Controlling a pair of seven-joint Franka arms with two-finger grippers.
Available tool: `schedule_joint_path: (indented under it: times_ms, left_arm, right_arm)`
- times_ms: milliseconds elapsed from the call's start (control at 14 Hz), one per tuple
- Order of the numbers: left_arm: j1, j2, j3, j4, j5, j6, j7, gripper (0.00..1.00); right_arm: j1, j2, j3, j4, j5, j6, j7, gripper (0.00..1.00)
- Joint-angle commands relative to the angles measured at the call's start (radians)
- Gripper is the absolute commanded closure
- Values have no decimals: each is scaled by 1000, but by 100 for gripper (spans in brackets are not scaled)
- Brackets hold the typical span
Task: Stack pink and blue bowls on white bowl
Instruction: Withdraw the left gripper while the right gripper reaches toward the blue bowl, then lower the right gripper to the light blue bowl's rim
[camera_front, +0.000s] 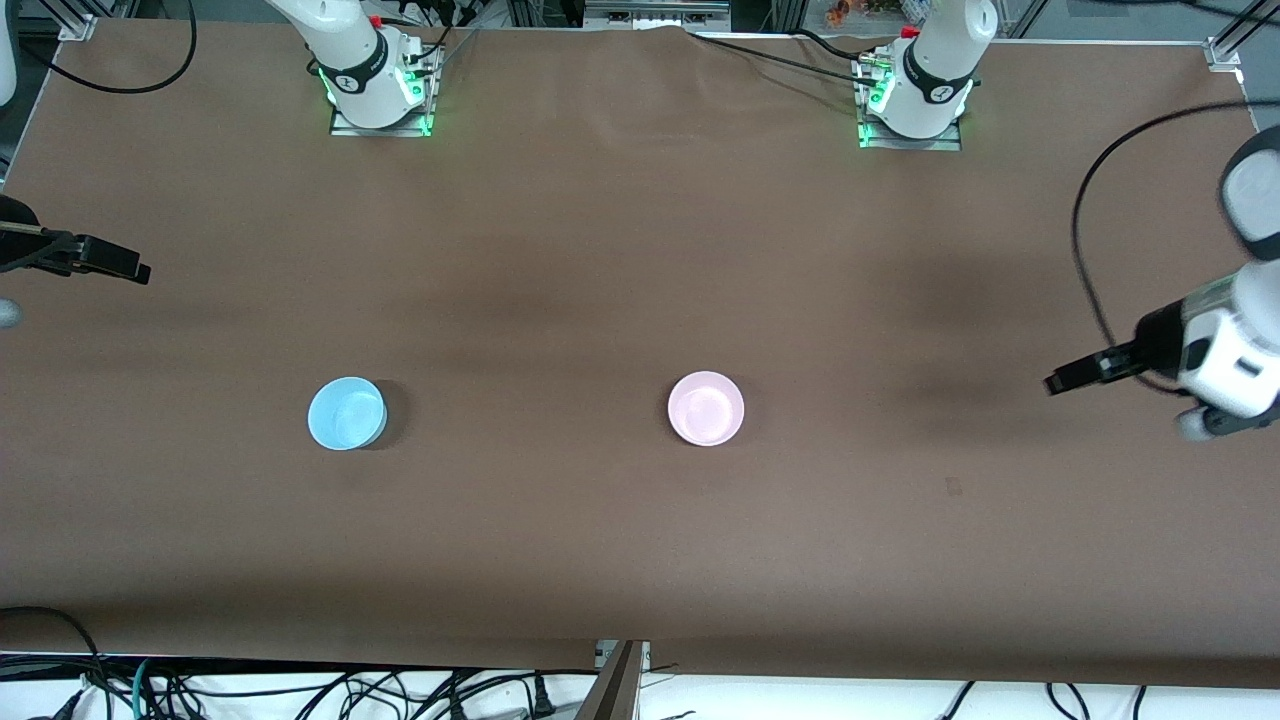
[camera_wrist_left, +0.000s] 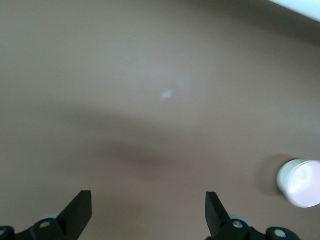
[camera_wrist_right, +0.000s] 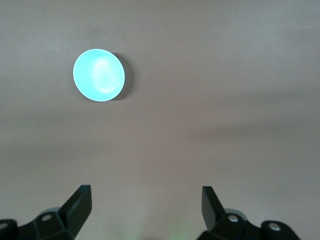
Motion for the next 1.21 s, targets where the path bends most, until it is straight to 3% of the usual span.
schedule_joint_path:
  times_ms: [0,143,500,1143]
  left_arm:
    - [-6,-77,-8,20,96,-125,50,0]
    - [-6,-91,-13,66,97,-213,65,0]
    - [-10,-79,-30,81,85,-228,116,0]
    - [-30,-52,-31,113,91,-228,109,0]
  right_arm:
    - [6,15,13,5,15,7,14,6]
    - [28,40,18,7,17,7,15,1]
    - [59,103,19,4,55,111,14,1]
    - [82,354,19,-30,71,484,87,1]
